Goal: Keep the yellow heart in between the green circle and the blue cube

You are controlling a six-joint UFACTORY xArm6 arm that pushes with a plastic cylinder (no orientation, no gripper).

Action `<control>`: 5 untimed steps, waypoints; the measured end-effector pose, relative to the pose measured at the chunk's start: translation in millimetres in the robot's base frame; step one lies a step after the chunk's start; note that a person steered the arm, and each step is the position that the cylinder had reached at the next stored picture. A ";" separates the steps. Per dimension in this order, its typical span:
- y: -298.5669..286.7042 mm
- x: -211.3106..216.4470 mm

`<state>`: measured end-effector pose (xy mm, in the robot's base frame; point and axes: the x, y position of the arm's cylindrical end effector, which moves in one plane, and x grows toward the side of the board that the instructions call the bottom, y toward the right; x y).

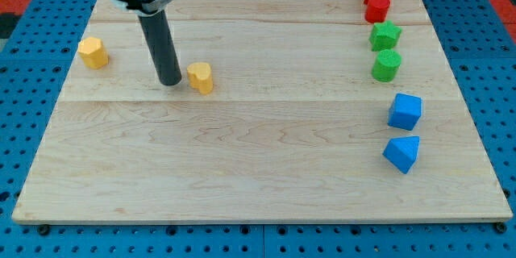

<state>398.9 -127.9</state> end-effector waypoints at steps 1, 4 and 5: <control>33.6 -9.7; 94.4 -15.7; 54.6 -19.9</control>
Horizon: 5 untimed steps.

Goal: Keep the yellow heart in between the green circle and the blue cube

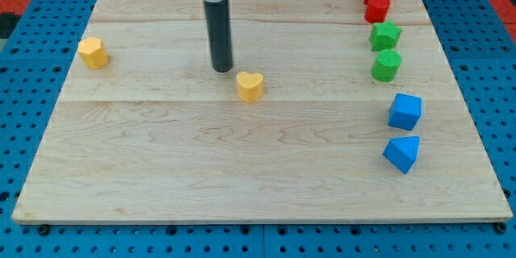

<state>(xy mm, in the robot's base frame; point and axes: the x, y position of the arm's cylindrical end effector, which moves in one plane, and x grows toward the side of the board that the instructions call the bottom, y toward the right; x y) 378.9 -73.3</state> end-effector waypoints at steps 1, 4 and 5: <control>-10.8 6.8; 68.3 44.9; 136.8 34.5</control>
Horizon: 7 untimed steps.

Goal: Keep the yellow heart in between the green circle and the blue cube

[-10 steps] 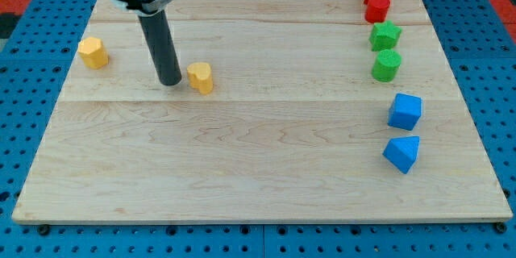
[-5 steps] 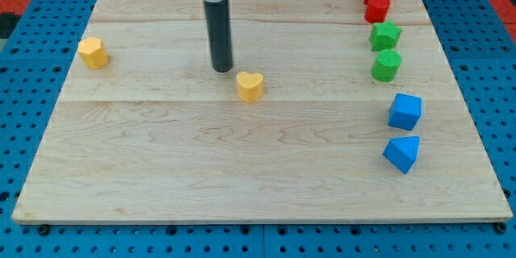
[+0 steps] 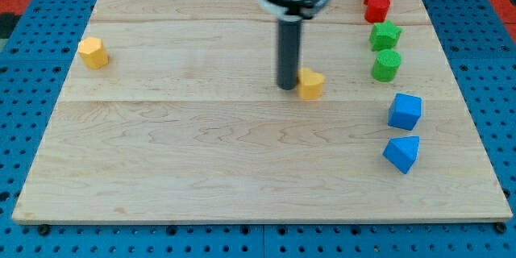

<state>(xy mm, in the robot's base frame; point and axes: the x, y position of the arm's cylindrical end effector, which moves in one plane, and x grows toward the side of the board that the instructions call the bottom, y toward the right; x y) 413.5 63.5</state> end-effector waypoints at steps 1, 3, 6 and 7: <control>36.4 -2.2; 71.0 -2.1; 98.8 20.1; 108.7 17.0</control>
<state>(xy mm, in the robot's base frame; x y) 430.5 172.2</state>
